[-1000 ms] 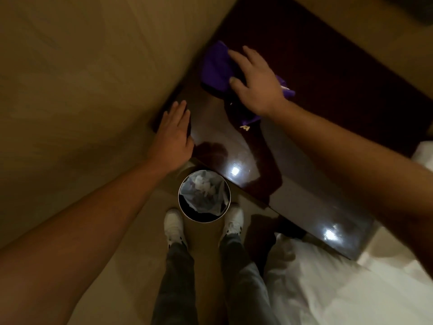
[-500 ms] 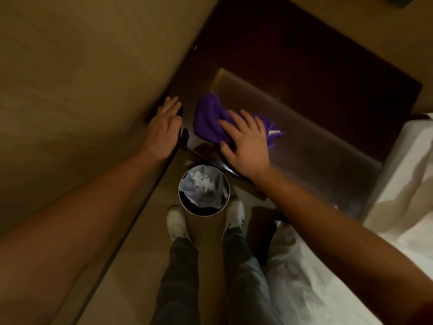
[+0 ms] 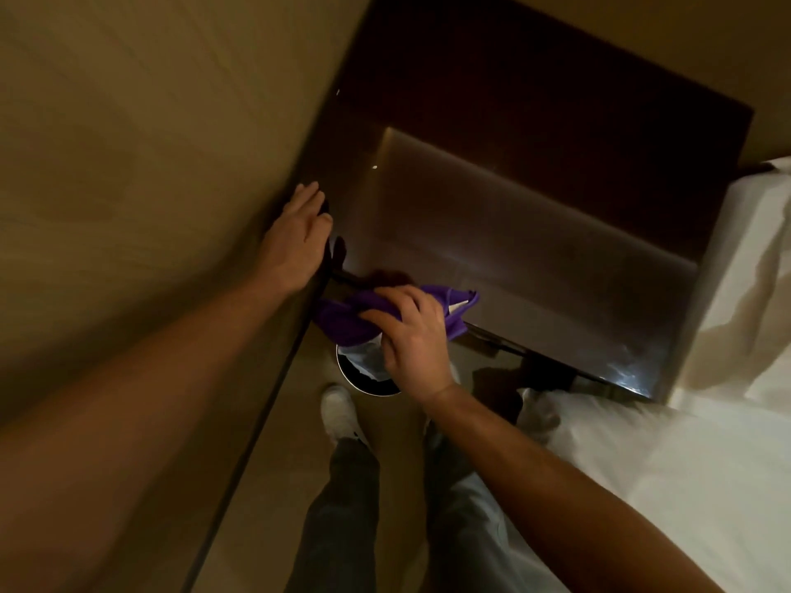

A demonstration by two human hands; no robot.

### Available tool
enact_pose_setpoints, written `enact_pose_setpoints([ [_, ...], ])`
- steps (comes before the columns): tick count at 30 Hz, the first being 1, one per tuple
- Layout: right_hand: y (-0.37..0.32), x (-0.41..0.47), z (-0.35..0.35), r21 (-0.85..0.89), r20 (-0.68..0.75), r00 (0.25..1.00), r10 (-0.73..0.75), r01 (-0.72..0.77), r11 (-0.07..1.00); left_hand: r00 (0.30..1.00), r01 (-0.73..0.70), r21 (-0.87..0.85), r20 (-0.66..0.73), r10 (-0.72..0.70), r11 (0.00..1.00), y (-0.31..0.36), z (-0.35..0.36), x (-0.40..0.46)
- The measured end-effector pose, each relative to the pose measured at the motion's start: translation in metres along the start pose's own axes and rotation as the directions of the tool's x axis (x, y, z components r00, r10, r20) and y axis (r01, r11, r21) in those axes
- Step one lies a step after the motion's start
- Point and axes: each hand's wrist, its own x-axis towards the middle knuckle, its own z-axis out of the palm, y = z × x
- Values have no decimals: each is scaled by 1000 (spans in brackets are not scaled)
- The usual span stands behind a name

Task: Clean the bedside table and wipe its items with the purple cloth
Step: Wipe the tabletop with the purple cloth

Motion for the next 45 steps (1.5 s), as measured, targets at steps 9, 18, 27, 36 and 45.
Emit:
enact_pose_setpoints([
  [9, -3, 27, -28, 95, -129, 991, -19, 32, 995, 1000, 0, -51, -4, 0, 999, 1, -4, 3],
  [18, 78, 205, -82, -125, -236, 955, 179, -213, 969, 999, -23, -38, 48, 24, 999, -6, 0, 1],
  [27, 68, 257, -42, -337, 30, 990, 137, -119, 934, 1000, 3, -136, 10, -1, 991, 0, 3, -2],
  [36, 36, 137, -28, -236, 112, 993, 31, -4, 972, 984, 116, -422, -73, -161, 899, 17, -4, -2],
  [45, 6, 35, -6, -22, 110, 994, 14, -11, 1000, 998, 55, -199, -28, -62, 978, 9, -1, 2],
])
